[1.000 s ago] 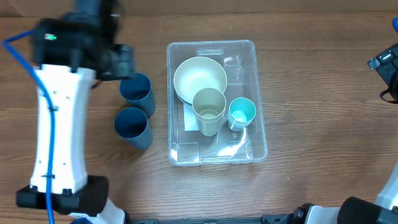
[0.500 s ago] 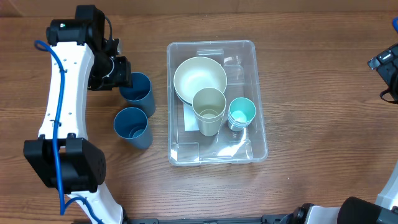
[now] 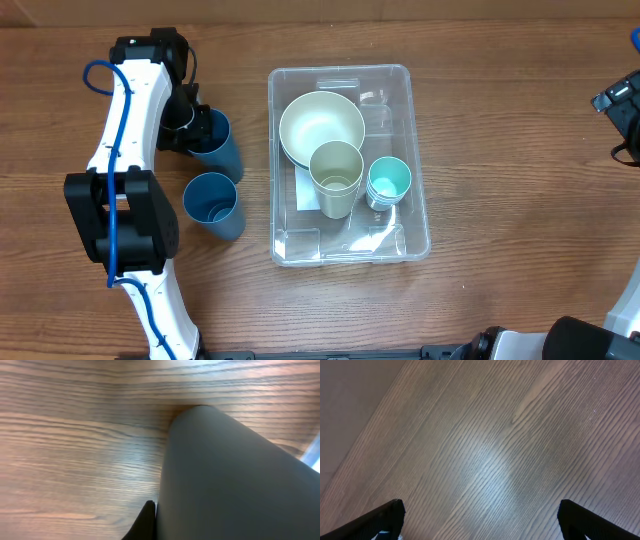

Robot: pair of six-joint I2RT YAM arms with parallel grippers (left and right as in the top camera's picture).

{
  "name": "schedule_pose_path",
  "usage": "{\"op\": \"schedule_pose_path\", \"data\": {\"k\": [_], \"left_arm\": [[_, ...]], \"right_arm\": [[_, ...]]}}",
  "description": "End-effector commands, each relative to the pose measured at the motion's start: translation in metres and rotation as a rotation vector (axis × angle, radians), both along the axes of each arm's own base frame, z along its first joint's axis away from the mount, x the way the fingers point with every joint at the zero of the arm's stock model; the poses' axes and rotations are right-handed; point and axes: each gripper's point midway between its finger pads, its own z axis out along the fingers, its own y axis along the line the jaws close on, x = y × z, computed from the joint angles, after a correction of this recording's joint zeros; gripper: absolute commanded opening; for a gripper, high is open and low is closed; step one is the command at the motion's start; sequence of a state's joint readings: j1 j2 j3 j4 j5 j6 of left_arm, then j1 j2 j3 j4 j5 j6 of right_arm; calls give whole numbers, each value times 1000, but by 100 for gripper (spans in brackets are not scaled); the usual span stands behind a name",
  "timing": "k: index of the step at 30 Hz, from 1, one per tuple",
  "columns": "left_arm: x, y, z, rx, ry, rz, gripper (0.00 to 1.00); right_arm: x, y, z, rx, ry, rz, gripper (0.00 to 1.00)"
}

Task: Pack container
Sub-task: 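Move the left gripper to a dark teal cup and grasp it, then place the dark teal cup upright in the bin's front left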

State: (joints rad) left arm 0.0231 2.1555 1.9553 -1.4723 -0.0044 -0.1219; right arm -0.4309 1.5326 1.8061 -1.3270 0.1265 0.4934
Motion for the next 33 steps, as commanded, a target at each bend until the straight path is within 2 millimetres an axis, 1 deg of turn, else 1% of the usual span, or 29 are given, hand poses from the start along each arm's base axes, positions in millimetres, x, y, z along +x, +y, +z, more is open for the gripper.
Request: {"op": "schedule_pose_path", "data": {"k": [1,2,4,6,7,8,9,10,11,12,14,15,16,18,19,21,24,26,27,31,33], "left_arm": [[9,27,63,101,-160,83,4],[9,30,78,113,-194,101,4],[9,31,128,118,-327,116,4],[5,27,165,111,-426,113,4],[0,22,186,109,-480,105,4],[-5,20,198,107,-514,98,4],[-15,14,217,103,-557,80,4],[-25,7,228,94,-577,65,4],[-33,1,235,82,-585,52,4],[-49,-12,242,50,-582,20,4],[-64,-41,249,-33,-590,-77,4],[-70,-60,253,-91,-598,-125,4],[-77,-79,255,-137,-598,-177,4],[-88,-105,248,-180,-564,-252,4],[-95,-116,238,-182,-526,-289,4],[-105,-128,219,-178,-453,-324,4],[-116,-136,189,-161,-344,-343,4],[-121,-132,172,-112,-290,-336,4],[-124,-134,164,-103,-267,-345,4],[-128,-147,148,-106,-238,-385,4],[-130,-154,144,-108,-234,-403,4]], "right_arm": [[1,0,2,-3,-8,1,100],[1,0,2,-3,-8,1,100],[1,0,2,-3,-9,1,100],[1,0,2,-3,-8,1,100],[1,0,2,-3,-8,1,100],[1,0,2,-3,-8,1,100],[1,0,2,-3,-8,1,100],[1,0,2,-3,-9,1,100],[1,0,2,-3,-8,1,100],[1,0,2,-3,-9,1,100],[1,0,2,-3,-9,1,100],[1,0,2,-3,-8,1,100],[1,0,2,-3,-8,1,100],[1,0,2,-3,-8,1,100],[1,0,2,-3,-8,1,100],[1,0,2,-3,-8,1,100],[1,0,2,-3,-8,1,100],[1,0,2,-3,-8,1,100],[1,0,2,-3,-8,1,100],[1,0,2,-3,-8,1,100],[1,0,2,-3,-9,1,100]]}}
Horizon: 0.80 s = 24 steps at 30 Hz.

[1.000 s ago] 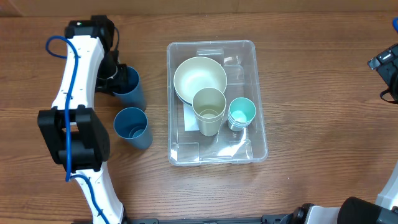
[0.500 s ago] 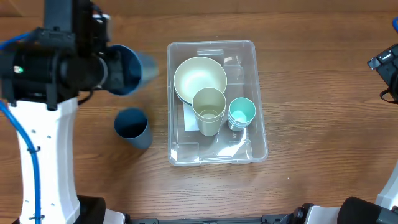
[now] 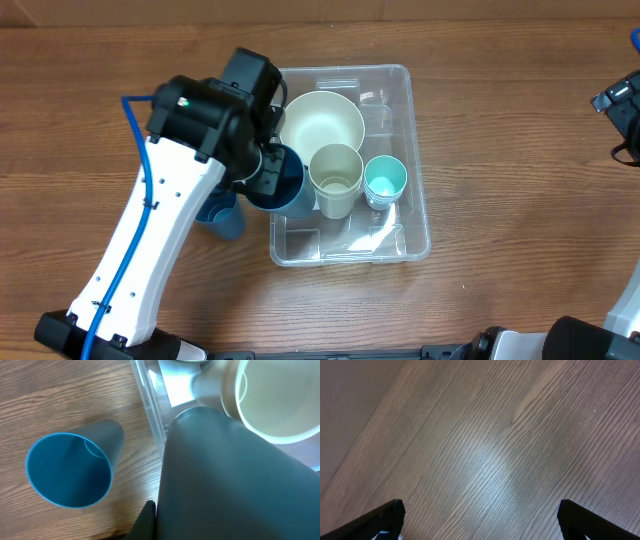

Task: Pack container
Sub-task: 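Place the dark teal cup upright in the bin's front left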

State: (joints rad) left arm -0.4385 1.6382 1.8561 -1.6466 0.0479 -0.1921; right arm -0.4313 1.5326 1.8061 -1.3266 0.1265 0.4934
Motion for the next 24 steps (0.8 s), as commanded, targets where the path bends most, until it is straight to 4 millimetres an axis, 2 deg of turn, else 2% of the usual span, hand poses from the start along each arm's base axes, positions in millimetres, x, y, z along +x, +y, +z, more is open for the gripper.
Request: {"op": "schedule_pose_path", "data": {"k": [1,7,12,17,20,24], "left_arm": [[-5,-14,-4,-5,-7,-24,4],[-11,-19,-18,13,20,-36,4],[-10,-15,-55,61,56,-8,15],[-9,-17,-92,62,75,4,21],[-10,-16,-101,64,81,17,22],[-8,-17,-99,57,72,24,20]], "right_arm": [[1,0,2,-3,-8,1,100],[1,0,2,-3,-8,1,100],[1,0,2,-3,-8,1,100],[1,0,2,-3,-8,1,100],[1,0,2,-3,-8,1,100],[1,0,2,-3,-8,1,100]]}}
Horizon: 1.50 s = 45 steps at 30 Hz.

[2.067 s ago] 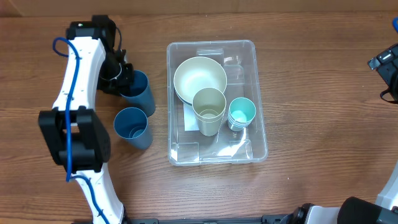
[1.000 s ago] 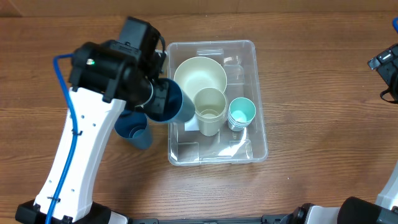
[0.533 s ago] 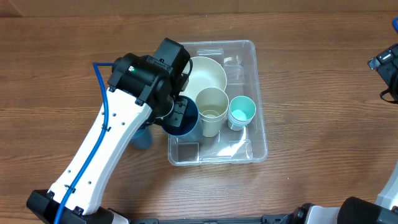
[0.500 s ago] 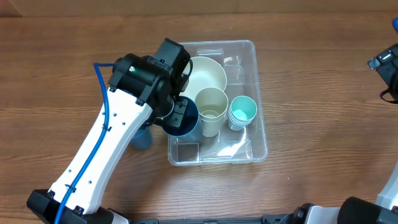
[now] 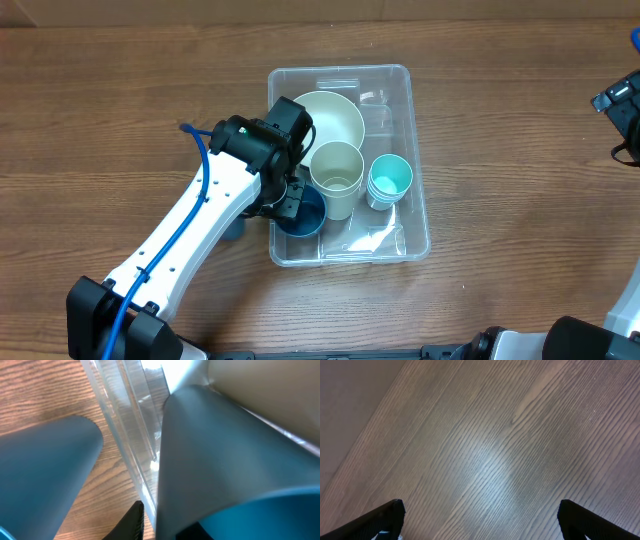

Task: Pack container
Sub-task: 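Place the dark teal cup upright in the bin's front left, then grasp the last dark teal cup with the left gripper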

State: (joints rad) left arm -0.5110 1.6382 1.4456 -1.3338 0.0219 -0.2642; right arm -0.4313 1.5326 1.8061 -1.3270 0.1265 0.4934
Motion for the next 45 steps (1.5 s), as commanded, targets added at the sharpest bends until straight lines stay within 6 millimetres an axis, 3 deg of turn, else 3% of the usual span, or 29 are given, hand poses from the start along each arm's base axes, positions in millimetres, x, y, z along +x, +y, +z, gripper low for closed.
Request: {"op": "schedule_pose_path", "data": {"k": [1,3,9,12,13,14,18,23,28,32,35,36,39,42,45], "left_arm": [[-1,-2,5,-10,-11,22,20],[1,-4,17,-20,-23,22,21],[12,2,104,-32,-161,21,41],[15,28,138,58,-250,48,49],[16,36,144,63,-276,63,56],[19,44,146,78,-288,82,57],[27,88,138,100,-251,234,62],[18,136,98,15,-60,394,62],[23,140,44,-62,14,391,62],[14,143,-3,-45,73,416,62],[8,145,-28,-35,96,449,52],[6,145,-33,-33,102,463,40],[6,145,-36,-32,100,466,8],[16,159,-10,38,45,494,4],[29,163,37,46,-37,495,4]], "right_arm": [[1,0,2,-3,-9,1,100],[1,0,2,-3,-8,1,100],[1,0,2,-3,-8,1,100],[1,0,2,-3,-8,1,100],[1,0,2,-3,-9,1,100],[1,0,2,-3,-8,1,100],[1,0,2,-3,-9,1,100],[1,0,2,-3,-8,1,100],[1,0,2,-3,-9,1,100],[1,0,2,-3,-8,1,100],[1,0,2,-3,-9,1,100],[1,0,2,-3,-8,1,100],[1,0,2,-3,-8,1,100],[1,0,2,-3,-9,1,100],[1,0,2,-3,-9,1,100]]}}
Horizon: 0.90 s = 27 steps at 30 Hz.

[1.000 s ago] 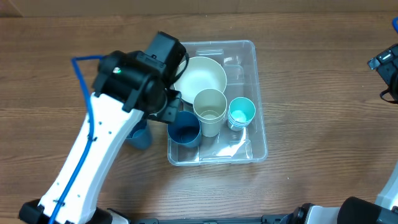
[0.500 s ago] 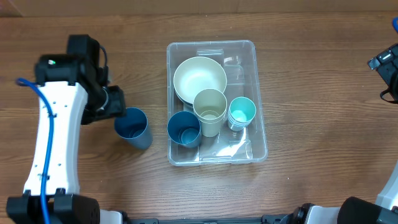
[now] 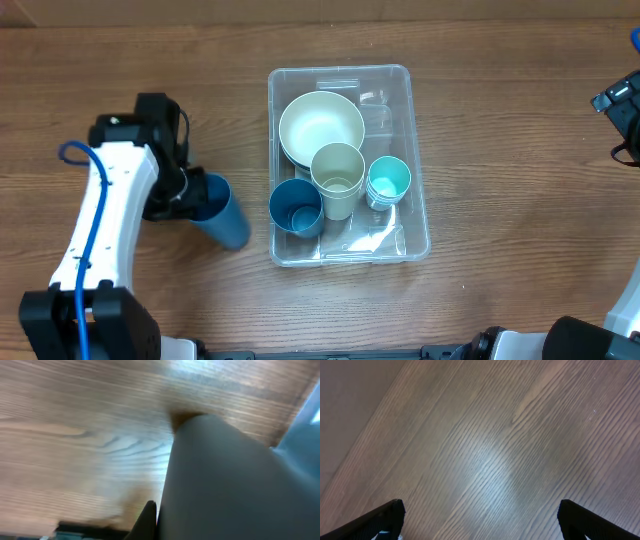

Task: Pack container
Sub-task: 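Grasp the last dark teal cup with the left gripper, then insert the last teal cup into the teal cup in the bin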

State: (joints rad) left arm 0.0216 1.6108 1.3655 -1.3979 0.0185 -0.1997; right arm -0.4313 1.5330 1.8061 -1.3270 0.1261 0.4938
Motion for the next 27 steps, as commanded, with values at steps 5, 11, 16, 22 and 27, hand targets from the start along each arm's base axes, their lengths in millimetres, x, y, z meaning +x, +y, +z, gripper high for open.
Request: {"op": "schedule_pose_path", "data": {"k": [5,11,16,22,27], "left_arm": [[30,-5,160,38,-352,-33,4],[12,-89,205,-71,-511,-299,4],[1,-118,203,-88,-500,-374,4],[-12,-134,177,-77,-407,-406,4],[-15,-127,157,-11,-351,-383,4]], "right_arm": [[1,0,2,-3,-9,1,100],[1,0,2,-3,-9,1,100],[1,0,2,-4,-8,1,100],[1,0,2,-3,-9,1,100],[1,0,2,-3,-9,1,100]]}}
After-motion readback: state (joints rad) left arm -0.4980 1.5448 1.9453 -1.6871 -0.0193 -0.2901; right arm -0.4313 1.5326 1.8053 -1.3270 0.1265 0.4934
